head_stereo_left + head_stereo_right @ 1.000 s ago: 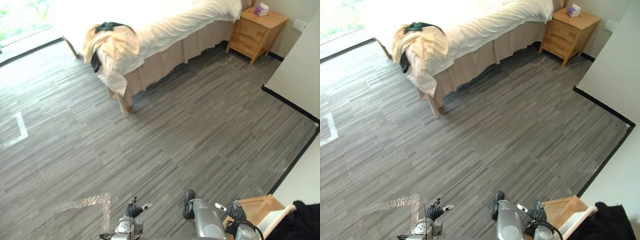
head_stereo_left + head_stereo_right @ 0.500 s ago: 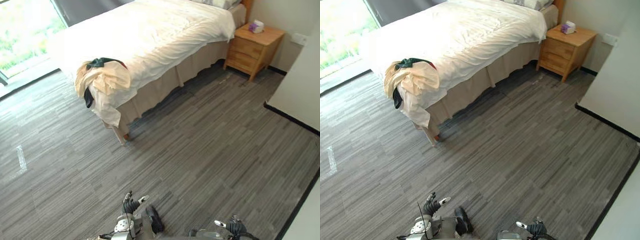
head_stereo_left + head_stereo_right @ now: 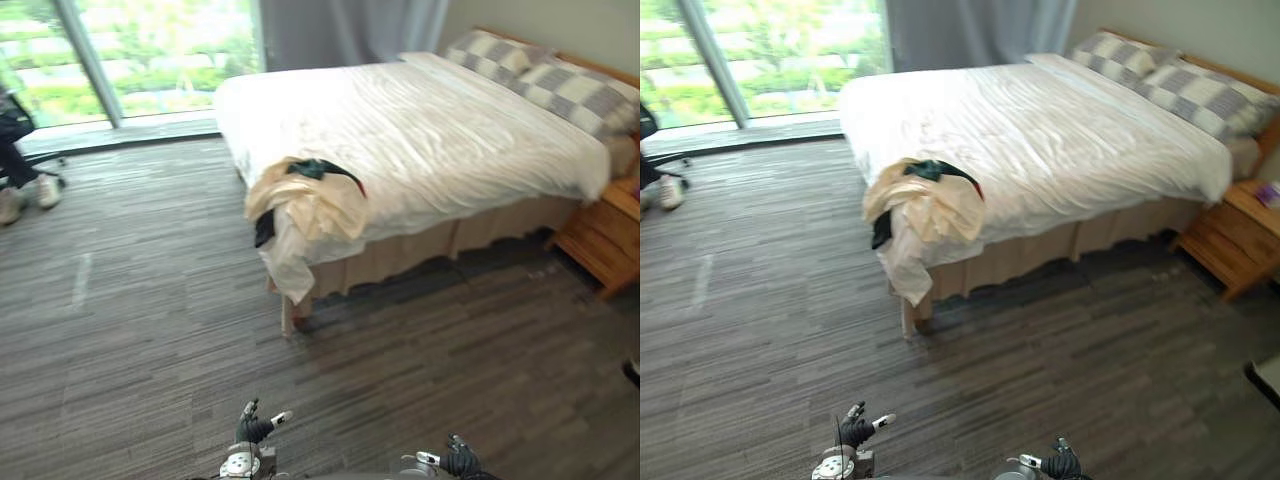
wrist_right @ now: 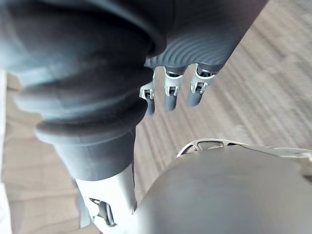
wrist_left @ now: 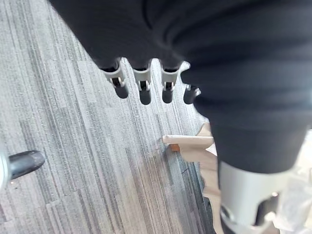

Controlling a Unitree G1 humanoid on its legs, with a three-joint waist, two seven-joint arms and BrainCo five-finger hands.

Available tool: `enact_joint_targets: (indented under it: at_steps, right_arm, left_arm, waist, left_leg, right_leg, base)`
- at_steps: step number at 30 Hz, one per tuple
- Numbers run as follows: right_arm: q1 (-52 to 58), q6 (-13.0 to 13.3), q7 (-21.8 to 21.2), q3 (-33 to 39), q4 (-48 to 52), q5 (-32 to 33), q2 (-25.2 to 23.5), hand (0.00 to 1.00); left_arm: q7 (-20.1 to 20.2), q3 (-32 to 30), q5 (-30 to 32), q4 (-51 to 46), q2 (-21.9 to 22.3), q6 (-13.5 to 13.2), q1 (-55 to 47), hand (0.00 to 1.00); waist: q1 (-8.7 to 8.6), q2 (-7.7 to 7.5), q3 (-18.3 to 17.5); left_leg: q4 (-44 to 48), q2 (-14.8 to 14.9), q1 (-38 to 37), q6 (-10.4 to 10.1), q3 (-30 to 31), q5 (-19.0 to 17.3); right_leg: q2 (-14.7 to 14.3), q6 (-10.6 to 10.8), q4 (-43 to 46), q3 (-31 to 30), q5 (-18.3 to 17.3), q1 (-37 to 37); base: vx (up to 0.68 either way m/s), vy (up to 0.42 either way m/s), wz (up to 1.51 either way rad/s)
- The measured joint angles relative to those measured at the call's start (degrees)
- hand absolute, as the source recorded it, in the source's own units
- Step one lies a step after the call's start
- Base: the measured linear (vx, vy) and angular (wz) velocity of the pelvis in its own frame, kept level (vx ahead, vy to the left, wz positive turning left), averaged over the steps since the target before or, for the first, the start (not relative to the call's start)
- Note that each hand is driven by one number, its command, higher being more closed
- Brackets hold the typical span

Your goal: Tidy the bed and pick cloth on bed and put in laundry

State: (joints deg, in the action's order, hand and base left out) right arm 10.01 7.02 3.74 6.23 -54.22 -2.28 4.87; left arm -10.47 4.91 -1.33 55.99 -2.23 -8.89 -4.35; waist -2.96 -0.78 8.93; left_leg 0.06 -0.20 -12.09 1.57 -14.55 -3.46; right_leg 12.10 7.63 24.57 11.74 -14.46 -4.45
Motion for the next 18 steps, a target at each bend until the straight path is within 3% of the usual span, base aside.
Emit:
enact_joint_targets:
  at_steps: [2,4,5,7,8,9,12,13,16,17,18]
  right_arm:
    - [-0.13,0.0,0.27,-0.18,-0.4,0.21,-0.09,0.0]
    - [-0.42,0.05,0.3,-0.43,-0.69,0.9,-0.01,0.0]
    - [-0.8,0.07,0.16,-0.46,-0.62,1.22,1.3,0.0]
    - [-1.16,0.03,0.32,-0.57,-0.86,1.52,2.09,0.0]
    - [-1.93,-0.12,0.54,-1.02,-1.59,1.77,2.17,0.0]
    - [-2.39,-0.07,0.76,-1.81,-1.68,1.83,3.0,0.0]
    - [-2.82,-0.16,1.48,-1.85,-2.71,1.86,3.22,0.0]
    - [-2.78,-0.38,1.53,-1.97,-3.05,1.69,3.17,0.0]
    - [-2.89,-0.95,1.54,-2.02,-3.19,1.65,3.08,0.0]
    - [-3.12,-1.0,1.54,-2.0,-3.18,1.52,2.98,0.0]
    - [-3.2,-0.96,1.51,-2.04,-3.15,1.41,2.99,0.0]
  left_arm:
    - [-0.06,-0.1,1.24,0.31,-0.33,-0.05,0.17,0.0]
    - [-0.02,-0.71,1.88,0.35,-0.26,-0.02,0.01,0.0]
    - [0.01,-1.3,2.0,0.14,0.4,-0.02,-0.68,0.0]
    - [0.11,-2.31,2.02,-0.04,1.23,-0.07,-0.86,0.0]
    - [0.13,-3.42,1.95,-1.05,1.44,-0.11,-0.6,0.0]
    - [0.0,-4.51,1.68,-2.97,1.72,-0.37,-0.56,0.0]
    - [-0.81,-5.1,0.97,-4.25,1.79,-0.38,-0.75,0.0]
    - [-1.26,-5.2,0.95,-4.84,1.8,-0.44,-0.77,0.0]
    - [-1.49,-5.08,0.98,-5.67,1.96,-0.43,-0.75,0.0]
    - [-1.67,-4.88,0.98,-6.05,2.11,-0.44,-0.74,0.0]
    - [-1.87,-4.4,0.98,-6.02,2.17,-0.41,-0.83,0.0]
  waist:
    - [0.03,-0.69,0.19]
    - [-0.12,-1.75,0.35]
    - [-0.21,0.42,0.66]
    - [-0.77,1.94,1.0]
    - [-0.97,1.7,1.73]
    - [-0.89,2.74,4.15]
    - [-0.7,3.28,4.94]
    - [-0.25,3.02,4.86]
    - [0.06,2.73,4.81]
    - [0.11,2.46,4.72]
    - [0.12,2.57,4.64]
  left_leg:
    - [0.46,-0.21,-1.26,-2.46,2.35,-1.56]
    - [0.25,0.23,-2.68,-4.05,3.3,-2.69]
    - [1.28,2.65,-3.18,-6.23,2.91,-4.16]
    - [9.8,5.67,-0.38,-8.86,2.71,-6.25]
    - [23.64,8.11,5.76,-9.18,1.58,-6.33]
    - [42.01,13.39,12.39,-9.36,-0.64,-4.07]
    - [53.35,16.33,16.18,-8.25,-1.94,-5.09]
    - [52.49,16.18,17.82,-8.0,-4.72,-5.26]
    - [29.6,12.74,18.93,-7.93,-9.24,-4.88]
    - [16.66,10.21,18.48,-9.3,-8.77,-2.99]
    - [7.71,8.52,17.61,-9.34,-7.16,0.16]
  right_leg:
    - [-1.09,-2.22,-11.41,-5.53,6.92,0.12]
    - [-1.08,-3.11,-10.8,-5.21,14.4,0.78]
    - [-2.76,-3.82,-9.11,-4.38,11.72,0.92]
    - [-4.34,-4.81,-8.49,-3.43,9.46,1.46]
    - [-4.68,-5.35,-8.63,-2.85,8.45,2.76]
    - [-6.49,-6.72,-10.27,-2.3,7.57,7.23]
    - [-7.37,-7.63,-12.79,-2.31,6.82,12.34]
    - [-6.85,-7.11,-15.76,-3.3,7.09,15.62]
    - [-5.44,-4.95,-20.1,-4.95,8.03,17.4]
    - [-4.68,-3.74,-21.51,-5.5,8.07,18.05]
    - [-4.2,-2.73,-22.43,-5.56,7.91,18.45]
  base:
    - [0.27,-0.368,0.63]
    - [0.27,-0.4,0.34]
    - [0.26,-0.393,0.2]
    - [0.24,-0.361,0.16]
    - [0.31,-0.469,0.13]
    - [0.26,-0.372,0.01]
    - [0.2,-0.162,-0.21]
    - [0.26,-0.096,-0.5]
    - [0.33,0.008,-0.41]
    - [0.32,0.093,-0.17]
    - [0.5,0.195,-0.21]
